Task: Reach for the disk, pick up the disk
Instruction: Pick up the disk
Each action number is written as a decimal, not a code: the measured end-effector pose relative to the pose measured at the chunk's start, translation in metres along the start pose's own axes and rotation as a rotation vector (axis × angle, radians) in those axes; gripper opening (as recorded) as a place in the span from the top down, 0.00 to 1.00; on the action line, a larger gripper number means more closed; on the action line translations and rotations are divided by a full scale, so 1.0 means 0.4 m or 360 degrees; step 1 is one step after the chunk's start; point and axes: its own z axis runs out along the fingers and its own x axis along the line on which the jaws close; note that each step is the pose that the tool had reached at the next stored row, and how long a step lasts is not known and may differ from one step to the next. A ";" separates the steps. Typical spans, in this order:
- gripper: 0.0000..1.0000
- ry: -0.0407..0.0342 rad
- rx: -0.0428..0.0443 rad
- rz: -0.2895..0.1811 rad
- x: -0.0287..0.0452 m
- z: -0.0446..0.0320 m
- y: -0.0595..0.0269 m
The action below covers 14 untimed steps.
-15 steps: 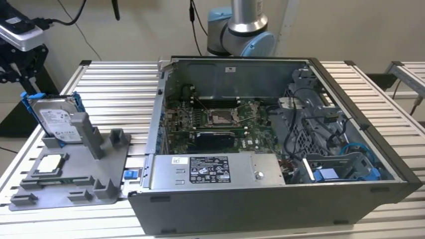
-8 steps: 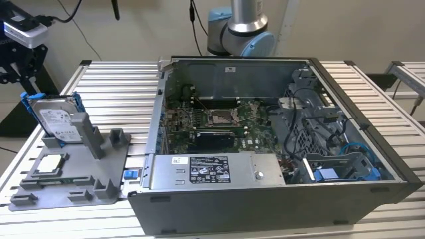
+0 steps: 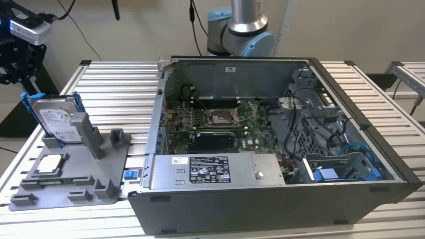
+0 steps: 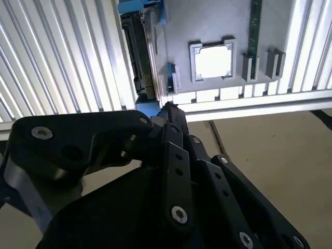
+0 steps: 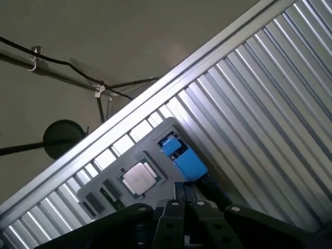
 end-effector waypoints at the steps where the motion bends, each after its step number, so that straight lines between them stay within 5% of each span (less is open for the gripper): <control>1: 1.00 0.0001 0.0000 -0.0028 0.000 0.000 0.000; 14: 1.00 0.0011 0.0000 -0.0354 0.000 0.004 0.000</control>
